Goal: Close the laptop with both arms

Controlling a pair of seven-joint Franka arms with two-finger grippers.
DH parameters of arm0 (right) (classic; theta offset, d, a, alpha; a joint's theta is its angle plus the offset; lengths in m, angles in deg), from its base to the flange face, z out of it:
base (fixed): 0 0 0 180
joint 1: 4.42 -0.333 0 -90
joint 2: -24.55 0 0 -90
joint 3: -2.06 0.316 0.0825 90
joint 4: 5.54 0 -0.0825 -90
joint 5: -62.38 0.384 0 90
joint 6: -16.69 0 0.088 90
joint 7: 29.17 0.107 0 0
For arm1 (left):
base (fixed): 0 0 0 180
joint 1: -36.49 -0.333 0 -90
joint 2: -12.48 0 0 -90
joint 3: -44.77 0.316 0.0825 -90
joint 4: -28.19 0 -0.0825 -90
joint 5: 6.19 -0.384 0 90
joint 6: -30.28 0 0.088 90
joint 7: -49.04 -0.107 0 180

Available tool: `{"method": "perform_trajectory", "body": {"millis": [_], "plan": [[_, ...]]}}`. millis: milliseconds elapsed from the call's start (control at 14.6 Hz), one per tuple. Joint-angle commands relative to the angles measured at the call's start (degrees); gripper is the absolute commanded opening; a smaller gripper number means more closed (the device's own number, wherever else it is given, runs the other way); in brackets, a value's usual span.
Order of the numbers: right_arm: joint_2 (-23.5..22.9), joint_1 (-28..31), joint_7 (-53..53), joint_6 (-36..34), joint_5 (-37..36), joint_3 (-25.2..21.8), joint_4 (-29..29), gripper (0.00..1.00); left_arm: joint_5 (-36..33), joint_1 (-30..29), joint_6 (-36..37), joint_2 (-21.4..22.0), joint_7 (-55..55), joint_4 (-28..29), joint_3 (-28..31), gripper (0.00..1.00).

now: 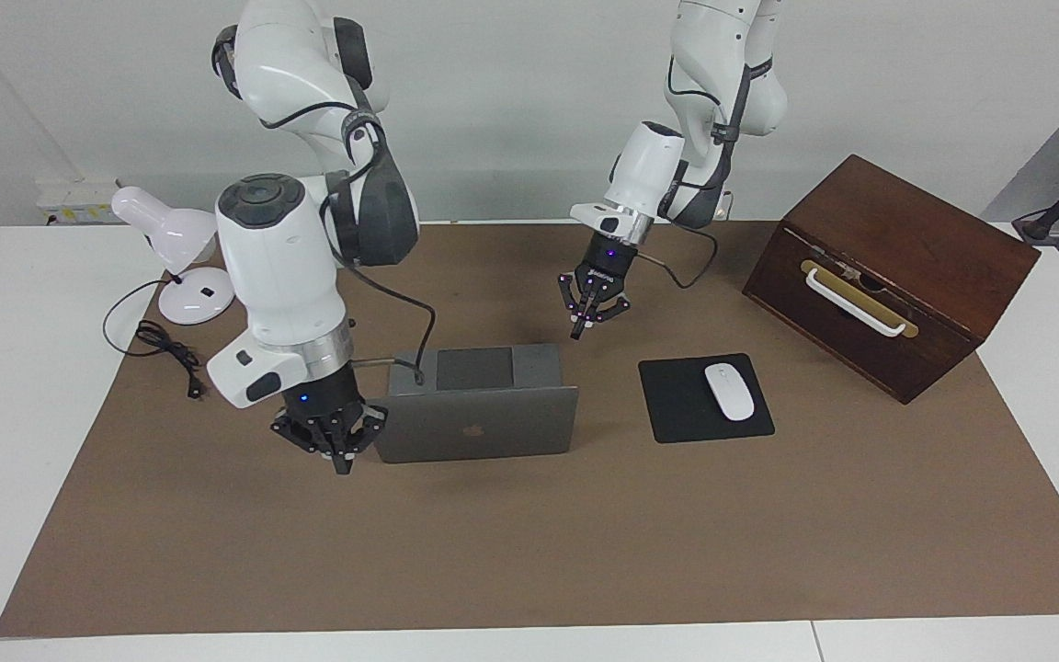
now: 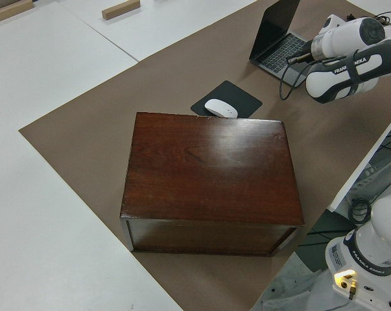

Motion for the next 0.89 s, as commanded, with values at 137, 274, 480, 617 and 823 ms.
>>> {"method": "perform_trajectory", "body": {"millis": [137, 274, 480, 617, 823], "plan": [[2.0, -4.3, 5.5, 3.2, 0.0, 0.0, -4.6, 0.00, 1.1, 3.1, -10.2, -9.1, 0.8, -2.1, 0.9, 0.00], [3.6, -5.5, 5.5, 6.1, 0.0, 0.0, -8.5, 0.00, 1.1, 3.6, -10.3, -10.1, 0.9, -2.6, 0.9, 0.00], [5.0, -6.4, 5.5, 6.1, 0.1, 0.2, -11.1, 0.00, 1.1, 4.5, -10.4, -13.5, 0.9, -4.7, 0.9, 0.00], [6.5, -6.5, 5.4, 6.1, 0.1, 1.1, -13.8, 0.00, 1.1, 4.9, -10.4, -14.4, 0.9, -4.9, 0.9, 0.00], [8.1, -6.4, 5.2, 3.1, 0.7, 2.5, -16.3, 0.00, 1.1, 4.9, -10.3, -14.3, 0.3, -4.3, 0.9, 0.00]]}}
